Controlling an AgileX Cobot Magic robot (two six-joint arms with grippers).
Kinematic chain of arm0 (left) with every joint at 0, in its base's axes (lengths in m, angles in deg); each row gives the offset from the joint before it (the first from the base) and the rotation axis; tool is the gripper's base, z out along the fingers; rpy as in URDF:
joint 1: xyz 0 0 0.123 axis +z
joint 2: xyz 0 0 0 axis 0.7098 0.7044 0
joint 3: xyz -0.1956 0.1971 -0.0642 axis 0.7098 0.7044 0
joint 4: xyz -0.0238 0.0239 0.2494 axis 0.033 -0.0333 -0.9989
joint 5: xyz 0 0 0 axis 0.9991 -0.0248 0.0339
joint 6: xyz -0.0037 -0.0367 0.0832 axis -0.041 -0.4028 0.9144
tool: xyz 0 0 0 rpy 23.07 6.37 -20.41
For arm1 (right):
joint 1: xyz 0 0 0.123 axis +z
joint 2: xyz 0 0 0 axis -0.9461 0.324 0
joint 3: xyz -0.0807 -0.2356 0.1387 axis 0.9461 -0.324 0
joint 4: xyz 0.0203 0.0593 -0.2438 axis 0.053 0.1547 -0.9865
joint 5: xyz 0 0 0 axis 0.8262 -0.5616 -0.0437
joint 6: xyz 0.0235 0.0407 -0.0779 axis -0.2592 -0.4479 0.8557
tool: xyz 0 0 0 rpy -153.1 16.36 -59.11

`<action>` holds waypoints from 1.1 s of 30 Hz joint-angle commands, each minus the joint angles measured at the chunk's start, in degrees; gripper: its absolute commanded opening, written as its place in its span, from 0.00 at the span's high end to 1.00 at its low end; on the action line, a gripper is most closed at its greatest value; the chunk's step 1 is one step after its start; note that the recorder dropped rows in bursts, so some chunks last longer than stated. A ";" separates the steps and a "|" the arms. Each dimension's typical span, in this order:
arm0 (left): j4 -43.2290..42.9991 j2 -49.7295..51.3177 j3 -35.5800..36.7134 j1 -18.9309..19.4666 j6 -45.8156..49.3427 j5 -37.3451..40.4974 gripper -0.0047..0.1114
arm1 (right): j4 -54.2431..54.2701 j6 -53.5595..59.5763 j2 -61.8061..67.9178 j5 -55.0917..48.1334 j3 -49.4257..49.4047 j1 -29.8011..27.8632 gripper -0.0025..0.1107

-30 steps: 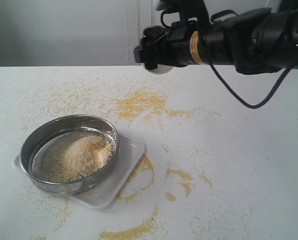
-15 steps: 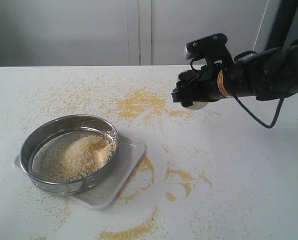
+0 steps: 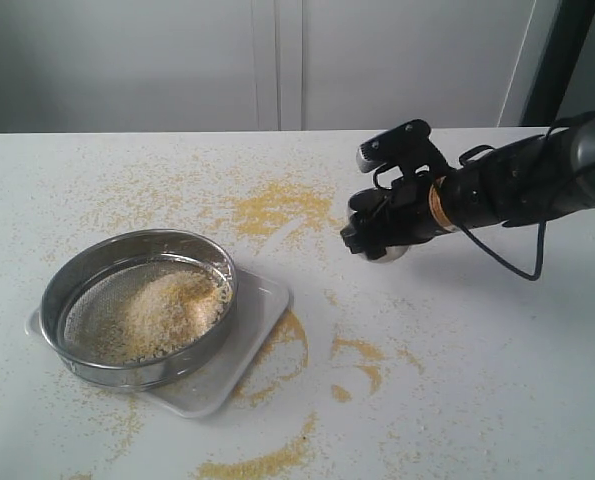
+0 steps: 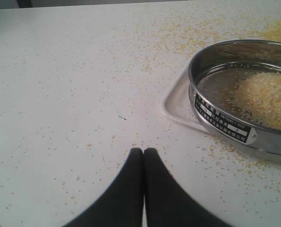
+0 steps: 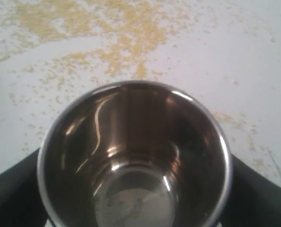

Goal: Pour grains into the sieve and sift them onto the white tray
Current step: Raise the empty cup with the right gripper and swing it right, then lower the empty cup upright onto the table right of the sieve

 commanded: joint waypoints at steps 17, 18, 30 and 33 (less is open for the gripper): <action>0.19 -0.17 0.18 0.01 -0.28 -0.15 0.96 | 62.92 49.05 -8.78 17.25 -11.08 -0.59 0.98; 0.19 -0.17 0.18 0.01 -0.28 -0.15 0.96 | 69.18 54.39 -9.07 19.91 -12.71 -0.46 0.98; 0.19 -0.17 0.18 0.01 -0.28 -0.15 0.96 | 78.90 67.61 -5.71 16.56 -15.45 -0.01 0.98; 0.19 -0.17 0.18 0.01 -0.28 -0.15 0.96 | 78.90 67.61 -4.36 17.10 -15.45 -0.01 0.98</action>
